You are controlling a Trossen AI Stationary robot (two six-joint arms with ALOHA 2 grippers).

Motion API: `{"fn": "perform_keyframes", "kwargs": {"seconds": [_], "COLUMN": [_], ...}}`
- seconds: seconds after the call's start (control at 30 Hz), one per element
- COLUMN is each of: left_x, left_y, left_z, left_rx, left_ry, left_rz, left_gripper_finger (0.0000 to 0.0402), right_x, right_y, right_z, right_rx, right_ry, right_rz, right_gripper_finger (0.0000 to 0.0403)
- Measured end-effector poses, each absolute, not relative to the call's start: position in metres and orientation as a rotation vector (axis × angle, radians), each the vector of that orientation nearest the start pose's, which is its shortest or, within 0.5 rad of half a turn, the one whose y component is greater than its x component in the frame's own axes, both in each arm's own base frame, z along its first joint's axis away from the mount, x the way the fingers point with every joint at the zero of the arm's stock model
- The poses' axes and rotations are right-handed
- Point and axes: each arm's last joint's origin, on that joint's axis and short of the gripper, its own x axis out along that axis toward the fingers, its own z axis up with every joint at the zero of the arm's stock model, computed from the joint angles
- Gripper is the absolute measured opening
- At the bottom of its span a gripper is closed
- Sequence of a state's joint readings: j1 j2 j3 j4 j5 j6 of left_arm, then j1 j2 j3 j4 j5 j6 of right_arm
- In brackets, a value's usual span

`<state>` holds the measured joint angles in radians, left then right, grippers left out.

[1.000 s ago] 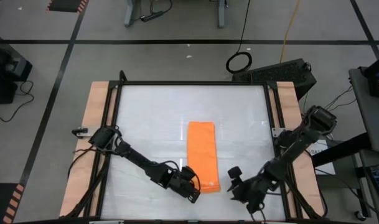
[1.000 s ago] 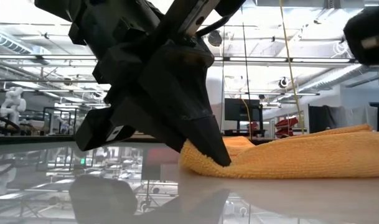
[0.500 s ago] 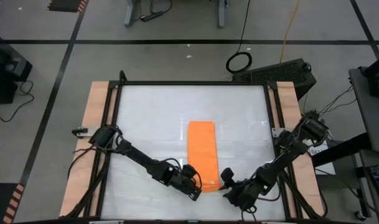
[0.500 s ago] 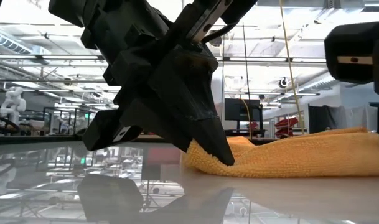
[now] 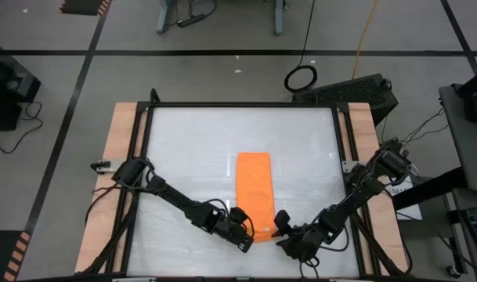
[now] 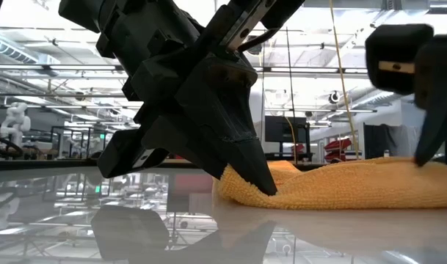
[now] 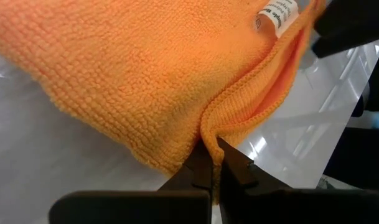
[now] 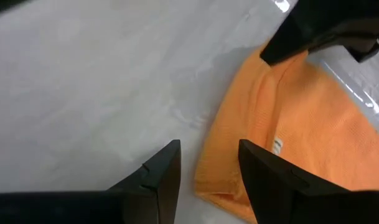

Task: Roll towel
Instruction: Roll the towel

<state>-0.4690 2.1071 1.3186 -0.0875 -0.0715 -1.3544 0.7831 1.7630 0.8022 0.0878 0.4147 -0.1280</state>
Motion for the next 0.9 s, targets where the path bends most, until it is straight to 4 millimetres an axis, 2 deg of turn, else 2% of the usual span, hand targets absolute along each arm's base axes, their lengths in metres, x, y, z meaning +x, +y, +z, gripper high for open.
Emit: {"fn": "perform_keyframes", "kwargs": {"seconds": [0.3, 0.43, 0.6, 0.8, 0.9], "left_x": [0.387, 0.389, 0.391, 0.387, 0.382], "left_y": [-0.194, -0.196, -0.199, -0.2, -0.199], "left_z": [0.125, 0.127, 0.13, 0.14, 0.149], "left_rx": [-1.022, -1.016, -1.019, -0.961, -0.912], "left_ry": [0.942, 0.933, 0.934, 0.973, 1.007], "left_rz": [0.242, 0.181, 0.115, 0.027, -0.012], "left_gripper_finger": [0.0006, 0.0011, 0.0045, 0.0104, 0.013], "right_x": [0.245, 0.246, 0.248, 0.251, 0.251], "right_y": [0.211, 0.21, 0.208, 0.203, 0.202], "right_z": [0.111, 0.105, 0.103, 0.101, 0.101], "right_rx": [-0.589, -0.545, -0.466, -0.327, -0.283], "right_ry": [0.751, 0.78, 0.809, 0.867, 0.88], "right_rz": [0.366, 0.345, 0.327, 0.335, 0.328], "right_gripper_finger": [0.0153, 0.0147, 0.0102, 0.0014, 0.0009]}}
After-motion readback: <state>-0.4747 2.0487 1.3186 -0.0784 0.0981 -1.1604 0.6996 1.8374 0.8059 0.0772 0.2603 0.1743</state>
